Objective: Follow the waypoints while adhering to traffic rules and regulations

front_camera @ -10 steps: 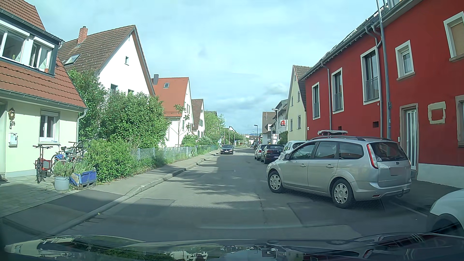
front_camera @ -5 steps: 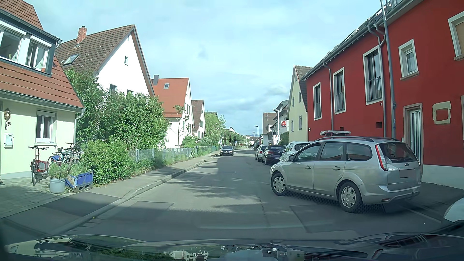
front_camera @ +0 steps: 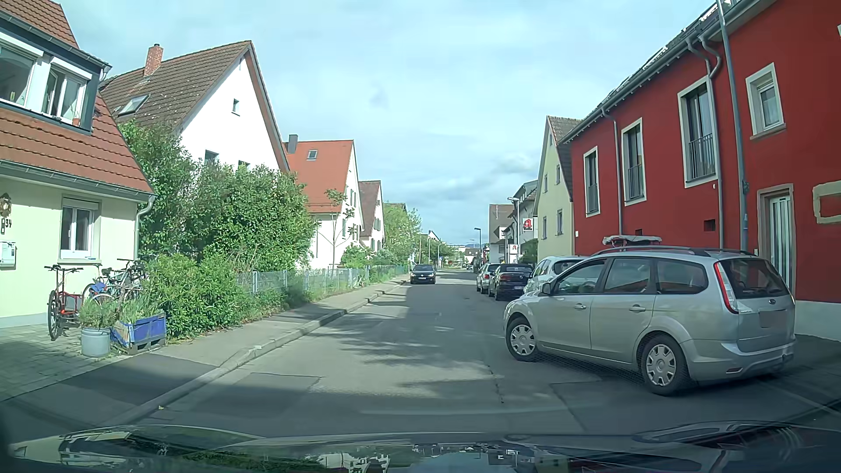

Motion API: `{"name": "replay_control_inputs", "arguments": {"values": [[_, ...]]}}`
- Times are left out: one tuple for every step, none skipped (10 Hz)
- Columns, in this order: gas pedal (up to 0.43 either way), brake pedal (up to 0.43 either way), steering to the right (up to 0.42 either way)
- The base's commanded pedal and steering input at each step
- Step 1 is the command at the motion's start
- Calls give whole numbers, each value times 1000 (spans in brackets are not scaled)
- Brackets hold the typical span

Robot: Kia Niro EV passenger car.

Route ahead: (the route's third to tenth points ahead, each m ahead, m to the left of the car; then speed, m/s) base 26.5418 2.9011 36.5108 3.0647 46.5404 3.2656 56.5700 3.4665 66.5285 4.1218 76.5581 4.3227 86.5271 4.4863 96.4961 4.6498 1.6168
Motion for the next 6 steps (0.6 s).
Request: {"name": "replay_control_inputs", "arguments": {"values": [[0, 0, -271], [0, 0, -265], [79, 0, -265], [177, 0, -269], [189, 0, -270], [189, 0, -270]]}}
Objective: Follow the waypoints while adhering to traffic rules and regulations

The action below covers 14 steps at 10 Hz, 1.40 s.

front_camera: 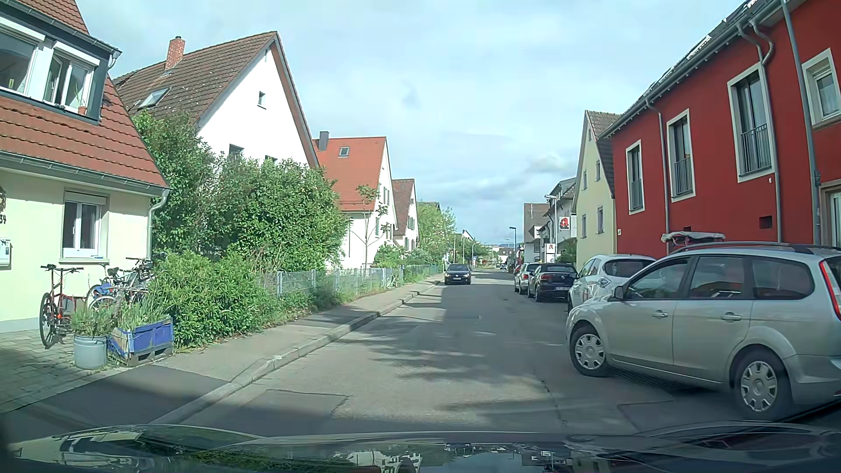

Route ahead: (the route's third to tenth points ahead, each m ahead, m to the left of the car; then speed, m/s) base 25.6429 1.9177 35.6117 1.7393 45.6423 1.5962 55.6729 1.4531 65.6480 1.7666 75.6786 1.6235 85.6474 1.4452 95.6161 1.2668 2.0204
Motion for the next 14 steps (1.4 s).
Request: {"name": "replay_control_inputs", "arguments": {"values": [[189, 0, -266], [189, 0, -255], [189, 0, -235], [189, 0, -216], [189, 0, -191], [189, 0, -162], [189, 0, -131], [189, 0, -89], [189, 0, -53], [189, 0, -6], [189, 0, 32], [189, 0, 72], [189, 0, 106], [189, 0, 128]]}}
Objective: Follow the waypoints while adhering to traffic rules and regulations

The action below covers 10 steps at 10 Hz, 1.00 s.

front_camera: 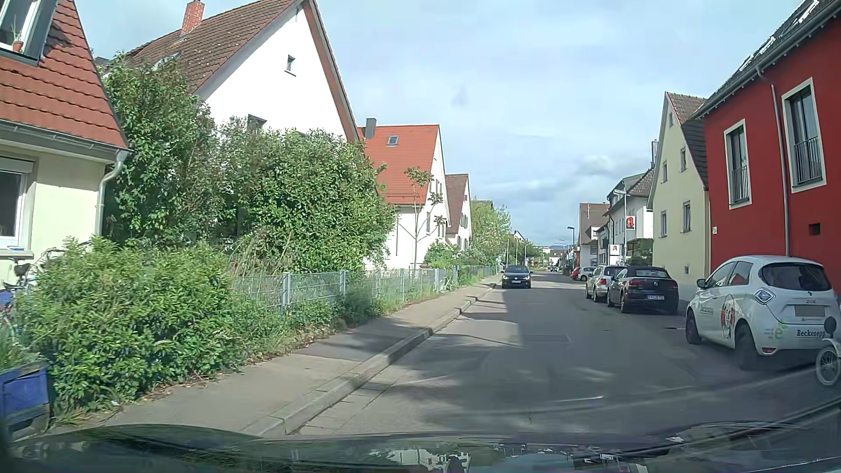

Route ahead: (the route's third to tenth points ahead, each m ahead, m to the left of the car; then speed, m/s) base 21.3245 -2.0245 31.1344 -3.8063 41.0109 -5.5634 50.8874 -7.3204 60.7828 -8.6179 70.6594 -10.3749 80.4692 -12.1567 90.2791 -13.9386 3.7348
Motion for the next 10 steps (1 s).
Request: {"name": "replay_control_inputs", "arguments": {"values": [[189, 0, 156], [189, 0, 178], [189, 0, 193], [189, 0, 204], [189, 0, 209], [189, 0, 209], [189, 0, 207], [177, 0, 202], [177, 0, 195], [177, 0, 181]]}}
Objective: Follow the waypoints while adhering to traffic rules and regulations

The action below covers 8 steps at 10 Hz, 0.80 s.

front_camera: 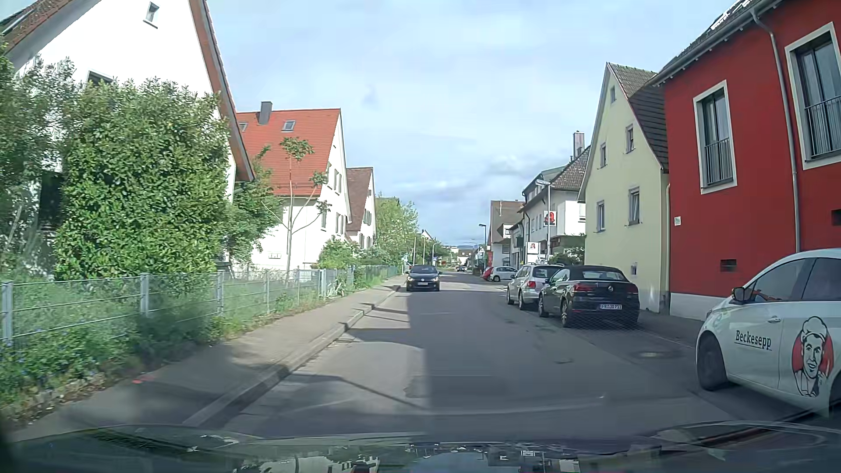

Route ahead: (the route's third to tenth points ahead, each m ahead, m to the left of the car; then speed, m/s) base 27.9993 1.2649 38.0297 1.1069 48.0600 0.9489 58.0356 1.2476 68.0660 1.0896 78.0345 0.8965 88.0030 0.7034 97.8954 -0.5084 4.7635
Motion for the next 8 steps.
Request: {"name": "replay_control_inputs", "arguments": {"values": [[177, 0, 165], [177, 0, 150], [177, 0, 130], [177, 0, 113], [177, 0, 93], [177, 0, 69], [177, 0, 44], [177, 0, 22]]}}
